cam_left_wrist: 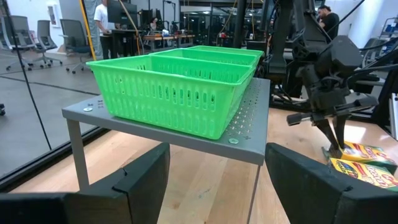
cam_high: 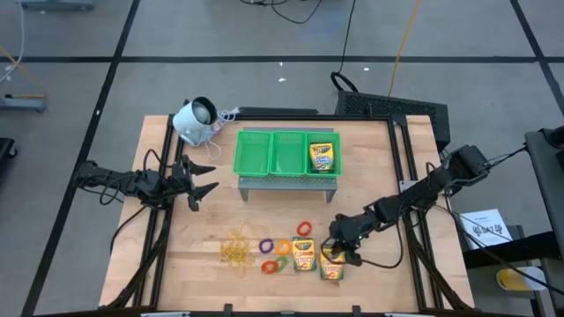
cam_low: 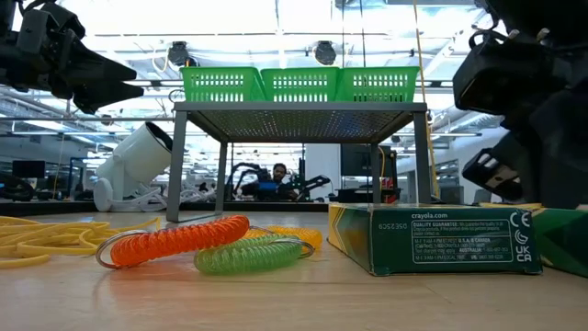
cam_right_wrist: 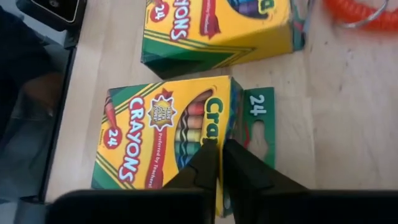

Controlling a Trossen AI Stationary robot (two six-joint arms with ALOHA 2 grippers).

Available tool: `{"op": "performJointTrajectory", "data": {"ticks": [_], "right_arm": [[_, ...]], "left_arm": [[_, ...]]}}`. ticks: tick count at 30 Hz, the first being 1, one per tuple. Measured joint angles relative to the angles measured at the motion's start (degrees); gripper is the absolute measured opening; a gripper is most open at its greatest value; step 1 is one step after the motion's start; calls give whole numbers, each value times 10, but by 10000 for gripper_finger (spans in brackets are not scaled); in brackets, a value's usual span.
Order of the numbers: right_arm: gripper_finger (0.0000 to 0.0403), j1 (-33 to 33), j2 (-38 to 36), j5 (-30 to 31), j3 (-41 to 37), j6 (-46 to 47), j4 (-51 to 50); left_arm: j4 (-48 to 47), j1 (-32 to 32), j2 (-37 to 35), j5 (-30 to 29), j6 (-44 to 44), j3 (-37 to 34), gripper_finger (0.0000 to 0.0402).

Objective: Pick & Place Office Desk Supplies
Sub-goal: Stack the right yellow crayon box on the yellow crayon box in the right green basket

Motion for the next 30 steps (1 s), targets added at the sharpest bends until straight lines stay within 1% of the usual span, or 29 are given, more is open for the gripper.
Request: {"op": "performJointTrajectory", "data": {"ticks": [5,9,13,20,25,30], "right_arm": [[2,1,0,39,0,-26,6],[1,1,-1,81,-1,-52,36],[0,1,-18,105,-2,-82,54],[1,1,-100,158,-4,-130,54],[1,2,-157,177,-4,-167,61],[1,2,-193,200,-3,-196,62]], "left_arm": [[0,0,0,0,0,0,271],[0,0,0,0,0,0,271],[0,0,0,0,0,0,271],[0,0,0,0,0,0,271],[0,0,0,0,0,0,271],[0,0,0,0,0,0,271]]}}
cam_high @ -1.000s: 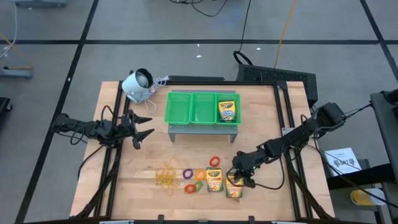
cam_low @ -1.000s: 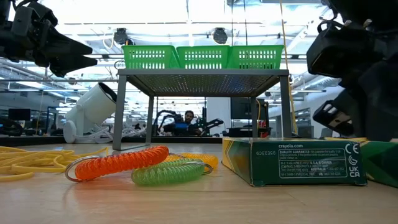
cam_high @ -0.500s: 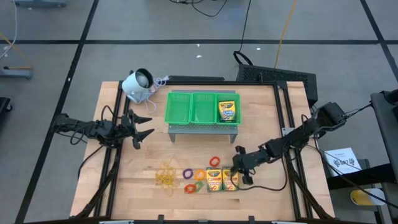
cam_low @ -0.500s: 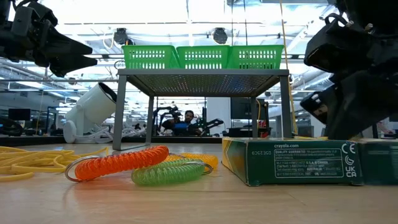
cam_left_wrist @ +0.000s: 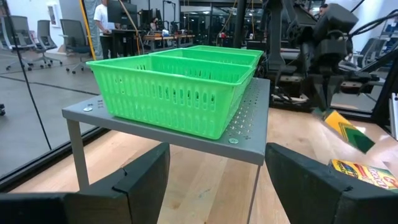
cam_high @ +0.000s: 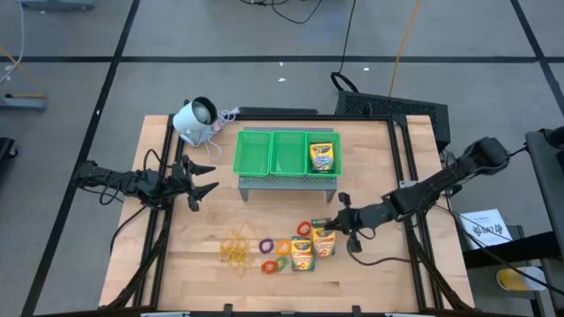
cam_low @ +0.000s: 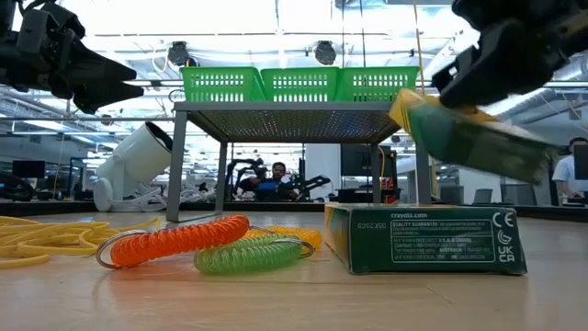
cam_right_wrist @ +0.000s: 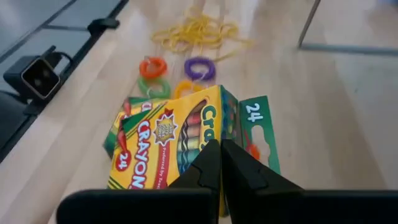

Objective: Pick & Place Office Desk Supplies
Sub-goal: Stack the right yellow crayon box on the yellow crayon box in the right green basket

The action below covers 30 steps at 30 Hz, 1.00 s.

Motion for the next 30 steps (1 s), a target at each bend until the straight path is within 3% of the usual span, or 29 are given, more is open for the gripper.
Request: {"op": "performJointTrajectory", "data": {"ticks": [20,30], "right_arm": [[0,-38,-116,-6,1,-106,99],[0,-184,-154,-136,105,-135,-23]], "left_arm": [[0,0,0,0,0,0,271],[0,0,0,0,0,0,271]]}}
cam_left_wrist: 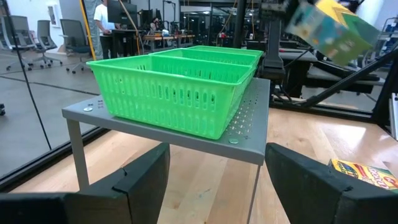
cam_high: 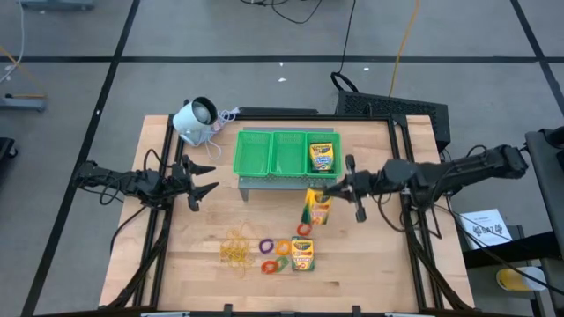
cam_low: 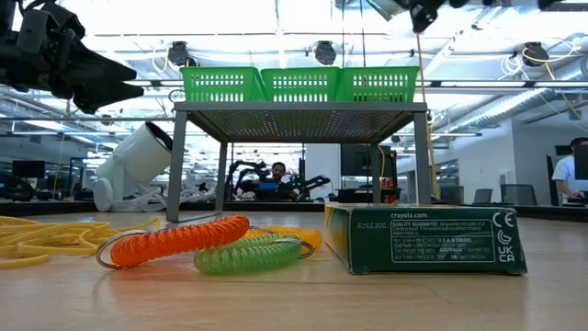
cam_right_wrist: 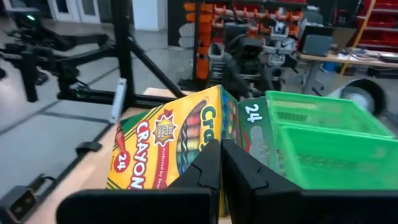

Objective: Pick & Place Office Desk Supplies
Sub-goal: Stack the right yellow crayon box on the yellow crayon box in the right green basket

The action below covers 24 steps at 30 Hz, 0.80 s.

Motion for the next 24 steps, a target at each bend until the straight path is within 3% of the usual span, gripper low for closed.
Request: {"op": "performJointTrajectory", "data": {"ticks": [5,12,24], "right_arm": [[0,-76,10,-63,73,-14,-81],[0,-150,35,-153,140,-31,-102],[0,-278,60,-150,199,-107,-231]], "left_arm": [[0,0,0,0,0,0,271],[1,0,0,0,0,0,271],[0,0,0,0,0,0,271]]}}
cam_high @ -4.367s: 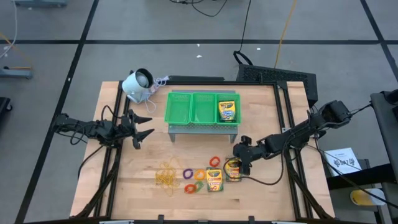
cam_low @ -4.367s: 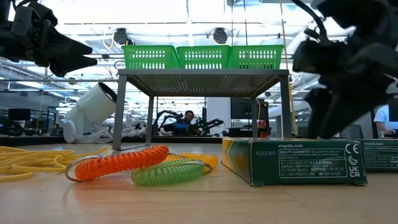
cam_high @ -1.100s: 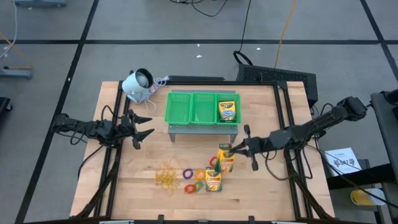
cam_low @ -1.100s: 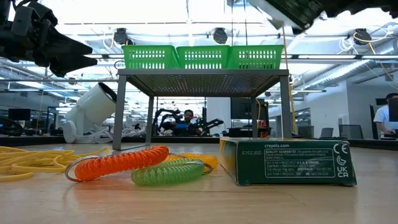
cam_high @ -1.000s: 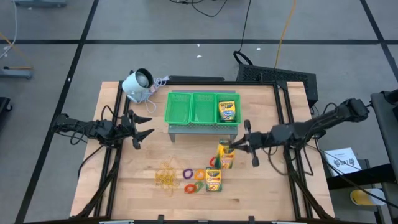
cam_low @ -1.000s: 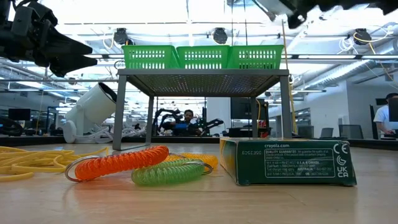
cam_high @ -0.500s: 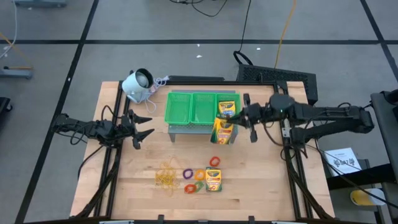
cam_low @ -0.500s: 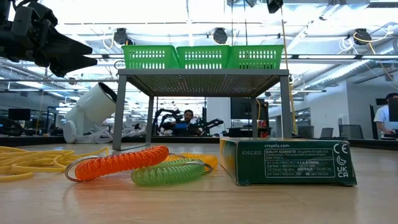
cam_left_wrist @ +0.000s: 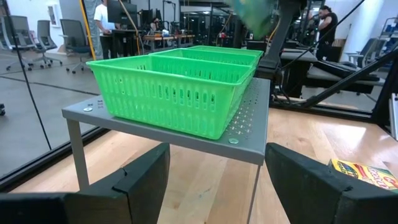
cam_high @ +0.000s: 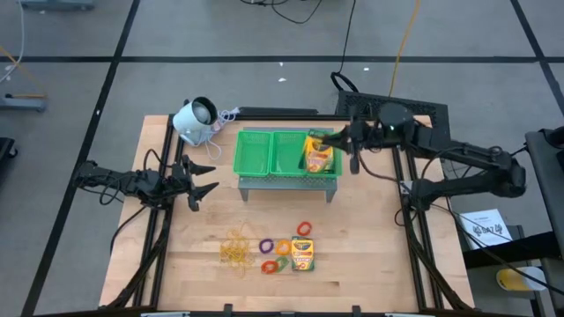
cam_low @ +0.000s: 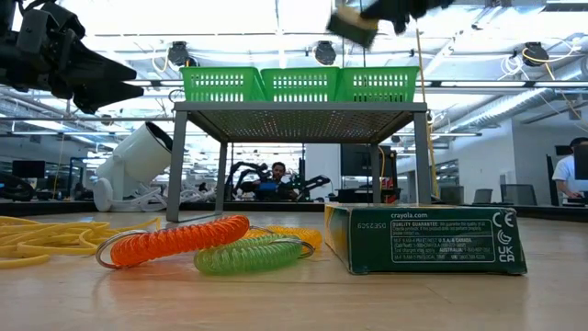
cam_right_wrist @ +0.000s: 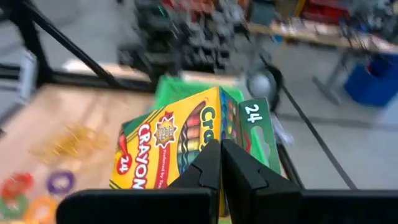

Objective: Pick & Place Office Desk Supplies
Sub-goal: Stack the right yellow crayon box on the yellow crayon box in the right green basket

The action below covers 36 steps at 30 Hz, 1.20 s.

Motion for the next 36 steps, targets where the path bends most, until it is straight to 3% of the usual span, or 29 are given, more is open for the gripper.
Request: {"op": "performJointTrajectory", "data": {"ticks": [7,13,36], "right_arm": [[0,-62,-1,-2,14,-27,-75],[0,-63,0,-5,14,-63,-125],[5,-49,52,2,-2,-112,-104]], "left_arm": [[0,0,0,0,0,0,271],[0,0,0,0,0,0,271],[0,0,0,0,0,0,271]]}}
